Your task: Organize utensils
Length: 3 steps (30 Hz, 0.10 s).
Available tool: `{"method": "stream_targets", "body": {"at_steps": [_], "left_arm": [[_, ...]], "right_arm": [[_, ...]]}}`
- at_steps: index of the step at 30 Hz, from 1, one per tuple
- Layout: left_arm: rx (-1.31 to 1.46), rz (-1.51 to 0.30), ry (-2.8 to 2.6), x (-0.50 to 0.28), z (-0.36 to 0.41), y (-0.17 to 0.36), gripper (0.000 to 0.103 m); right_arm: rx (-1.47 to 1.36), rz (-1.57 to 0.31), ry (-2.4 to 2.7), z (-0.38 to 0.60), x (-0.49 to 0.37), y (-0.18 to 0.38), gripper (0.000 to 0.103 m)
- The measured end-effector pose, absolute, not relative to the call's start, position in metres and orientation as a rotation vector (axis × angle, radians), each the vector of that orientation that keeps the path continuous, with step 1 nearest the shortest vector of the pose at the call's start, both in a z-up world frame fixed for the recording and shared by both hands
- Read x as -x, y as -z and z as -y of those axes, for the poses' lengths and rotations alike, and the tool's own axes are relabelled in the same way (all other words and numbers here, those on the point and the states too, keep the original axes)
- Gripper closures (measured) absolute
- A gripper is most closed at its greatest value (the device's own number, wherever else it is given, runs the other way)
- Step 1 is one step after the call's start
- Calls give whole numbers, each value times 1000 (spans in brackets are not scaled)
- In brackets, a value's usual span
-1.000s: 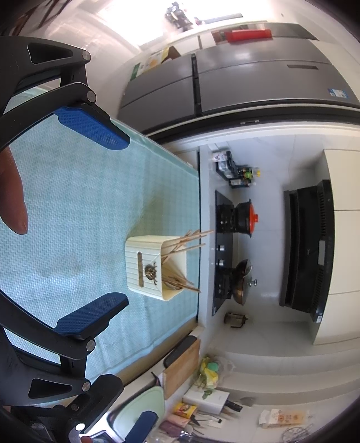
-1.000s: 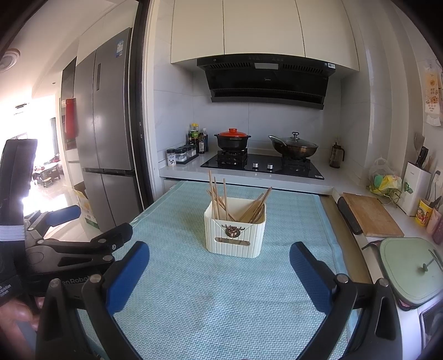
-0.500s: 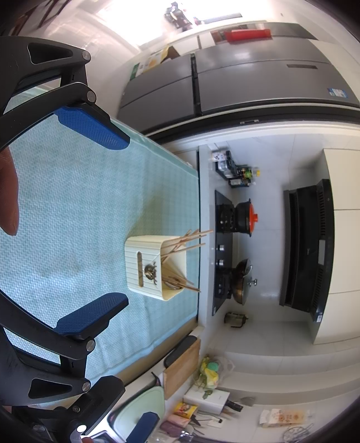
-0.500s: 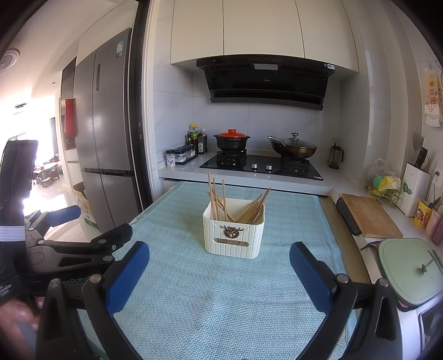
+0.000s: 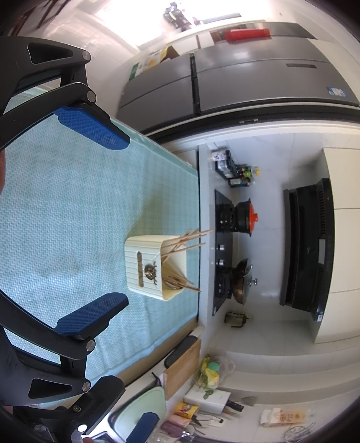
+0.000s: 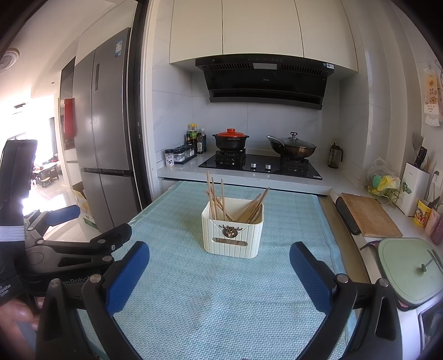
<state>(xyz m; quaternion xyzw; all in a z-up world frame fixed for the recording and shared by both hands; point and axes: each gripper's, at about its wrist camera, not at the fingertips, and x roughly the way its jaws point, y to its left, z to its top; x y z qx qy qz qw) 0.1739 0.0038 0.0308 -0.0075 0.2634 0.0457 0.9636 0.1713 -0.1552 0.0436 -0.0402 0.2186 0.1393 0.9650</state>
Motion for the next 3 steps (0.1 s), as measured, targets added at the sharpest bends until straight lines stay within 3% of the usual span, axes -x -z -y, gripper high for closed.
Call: {"method": "stream_targets", "body": {"at_steps": [3], "left_arm": [[6,-526,-98,-174,-3,-31,0]], "right_arm": [[79,-444,-281,157,-171,-43,0]]}}
